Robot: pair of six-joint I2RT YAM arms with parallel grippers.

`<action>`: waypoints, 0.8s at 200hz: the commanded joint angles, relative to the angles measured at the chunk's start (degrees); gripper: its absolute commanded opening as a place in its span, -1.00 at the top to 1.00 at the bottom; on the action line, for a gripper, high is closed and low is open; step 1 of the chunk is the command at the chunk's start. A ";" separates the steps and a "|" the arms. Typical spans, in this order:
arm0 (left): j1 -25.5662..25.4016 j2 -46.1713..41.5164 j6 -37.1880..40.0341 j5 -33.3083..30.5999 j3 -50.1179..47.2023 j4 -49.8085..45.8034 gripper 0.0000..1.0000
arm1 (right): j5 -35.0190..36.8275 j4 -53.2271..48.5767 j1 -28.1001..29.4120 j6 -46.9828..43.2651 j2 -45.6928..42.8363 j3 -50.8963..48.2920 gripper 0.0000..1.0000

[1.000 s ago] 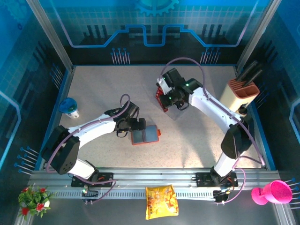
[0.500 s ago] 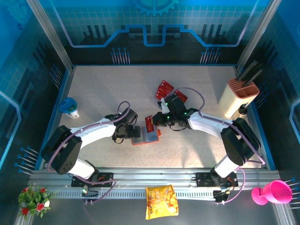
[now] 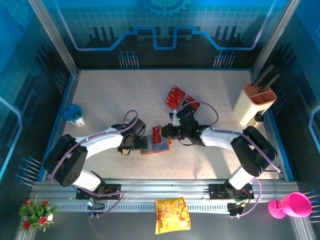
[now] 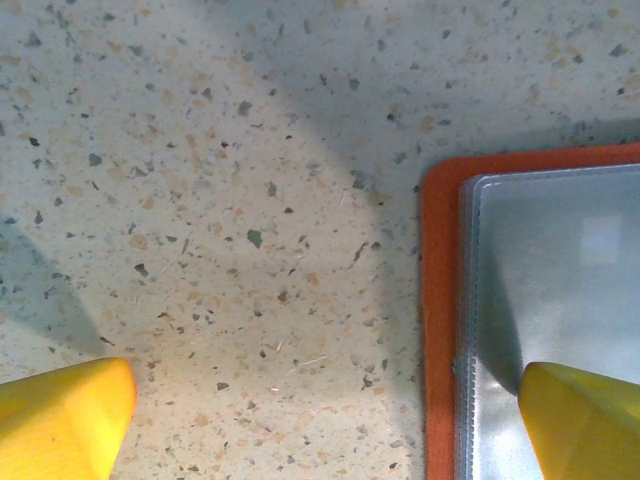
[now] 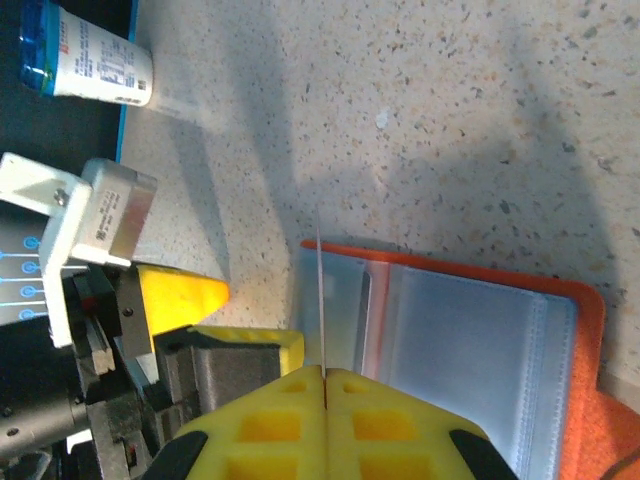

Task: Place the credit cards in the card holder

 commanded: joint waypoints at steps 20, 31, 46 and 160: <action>-0.54 -1.43 -1.35 -1.28 -1.30 -2.00 -0.98 | 0.73 4.37 1.30 1.03 2.51 -0.53 1.00; -0.52 -1.24 -1.40 -1.14 -1.42 -1.97 -0.99 | 0.76 4.65 1.53 1.02 3.14 -0.53 1.00; -0.49 -1.16 -1.35 -1.19 -1.39 -1.94 -0.99 | 0.75 5.22 1.71 1.12 3.92 -0.41 1.00; -0.55 -0.79 -1.44 -0.92 -2.06 -1.49 -0.99 | 1.34 5.80 2.39 -0.30 6.26 -2.23 1.00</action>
